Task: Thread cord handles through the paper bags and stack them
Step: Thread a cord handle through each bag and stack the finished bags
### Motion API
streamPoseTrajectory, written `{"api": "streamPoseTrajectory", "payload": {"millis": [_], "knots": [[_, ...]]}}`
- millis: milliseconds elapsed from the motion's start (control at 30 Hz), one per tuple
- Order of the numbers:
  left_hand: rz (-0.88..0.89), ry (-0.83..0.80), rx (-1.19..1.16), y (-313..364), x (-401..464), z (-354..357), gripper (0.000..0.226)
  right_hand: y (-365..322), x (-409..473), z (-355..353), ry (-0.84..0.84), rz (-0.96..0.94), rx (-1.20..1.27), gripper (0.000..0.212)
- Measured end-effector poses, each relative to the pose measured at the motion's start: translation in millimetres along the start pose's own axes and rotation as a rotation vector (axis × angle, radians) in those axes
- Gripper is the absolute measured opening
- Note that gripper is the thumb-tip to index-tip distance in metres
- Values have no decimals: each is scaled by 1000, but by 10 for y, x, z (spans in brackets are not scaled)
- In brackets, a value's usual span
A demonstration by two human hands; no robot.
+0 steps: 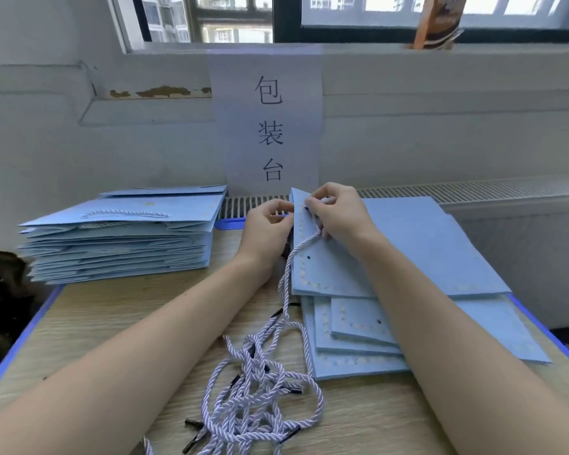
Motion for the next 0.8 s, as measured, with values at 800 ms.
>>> {"api": "streamPoseTrajectory", "payload": {"millis": [800], "knots": [[48,3,-154,49,-43,-27,9,-32,-36,51,58,-145,-225,16]]}}
Point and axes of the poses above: each hand's wrist, its own x-axis towards the middle knuckle, its own z-axis out of the palm, y = z × x, the point moved 4 cm from there along x, towards the middle knuckle, and after that the axes turned 6 degrees about -x, right-handed, at the moved point
